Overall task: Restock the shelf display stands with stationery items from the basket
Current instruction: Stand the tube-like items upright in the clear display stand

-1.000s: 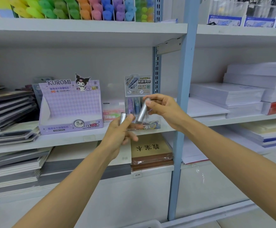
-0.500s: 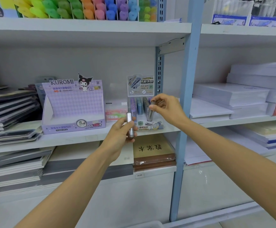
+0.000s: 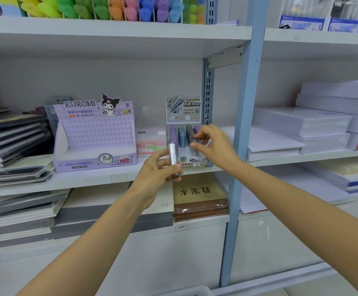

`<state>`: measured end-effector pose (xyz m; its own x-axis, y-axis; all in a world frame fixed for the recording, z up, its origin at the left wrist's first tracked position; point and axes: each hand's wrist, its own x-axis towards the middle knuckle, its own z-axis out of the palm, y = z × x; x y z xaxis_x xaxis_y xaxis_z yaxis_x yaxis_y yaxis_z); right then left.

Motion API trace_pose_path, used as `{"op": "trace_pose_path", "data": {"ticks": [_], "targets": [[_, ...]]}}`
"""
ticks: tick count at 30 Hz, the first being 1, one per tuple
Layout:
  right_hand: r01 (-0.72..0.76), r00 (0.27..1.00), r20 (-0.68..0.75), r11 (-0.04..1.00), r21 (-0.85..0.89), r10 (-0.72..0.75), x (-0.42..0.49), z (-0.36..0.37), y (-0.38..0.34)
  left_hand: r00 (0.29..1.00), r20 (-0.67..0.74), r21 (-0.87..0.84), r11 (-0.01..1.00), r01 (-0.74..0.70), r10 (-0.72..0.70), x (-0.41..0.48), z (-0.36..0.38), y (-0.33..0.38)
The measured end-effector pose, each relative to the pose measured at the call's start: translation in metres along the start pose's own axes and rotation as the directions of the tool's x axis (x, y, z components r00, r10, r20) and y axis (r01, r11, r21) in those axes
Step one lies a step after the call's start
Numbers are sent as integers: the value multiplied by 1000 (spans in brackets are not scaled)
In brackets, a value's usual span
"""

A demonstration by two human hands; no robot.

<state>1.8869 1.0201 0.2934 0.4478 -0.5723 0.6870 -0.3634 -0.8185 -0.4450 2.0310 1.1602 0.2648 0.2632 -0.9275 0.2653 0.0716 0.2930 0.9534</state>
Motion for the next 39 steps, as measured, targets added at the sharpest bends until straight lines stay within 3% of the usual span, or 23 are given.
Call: {"op": "trace_pose_path", "data": {"ticks": [4,6,9,13,19,23,29,34,39], "targets": [[-23,1000,-14,999,42,24,2,-8,-2,1000,-3,30,1000,-1,1,-1,-1,-1],[-14,1000,-18,980,199,18,-1,-13,-9,1000,-4,47,999,0,1,-2,-1,-2],[-30,993,112,896,443,-22,-10,-19,-20,1000,-17,95,995,-10,12,-2,1,-1],[-52,966,242,857,513,-87,-18,-19,-24,1000,-22,135,991,-17,20,-4,4,2],[-168,985,155,630,758,76,-29,-21,-19,998,-61,-43,999,-21,19,-6,5,12],[-235,972,189,519,822,140,-40,-16,-21,989,-129,-130,987,-89,72,-7,13,14],[-270,954,293,626,732,69,-54,-14,-24,983,-128,-64,988,-142,133,-9,23,10],[-177,981,175,728,663,79,-49,-20,-24,980,-91,148,975,-163,178,-8,28,6],[-105,982,190,816,569,-7,-40,-23,-23,978,9,308,930,-199,207,-4,35,8]]}}
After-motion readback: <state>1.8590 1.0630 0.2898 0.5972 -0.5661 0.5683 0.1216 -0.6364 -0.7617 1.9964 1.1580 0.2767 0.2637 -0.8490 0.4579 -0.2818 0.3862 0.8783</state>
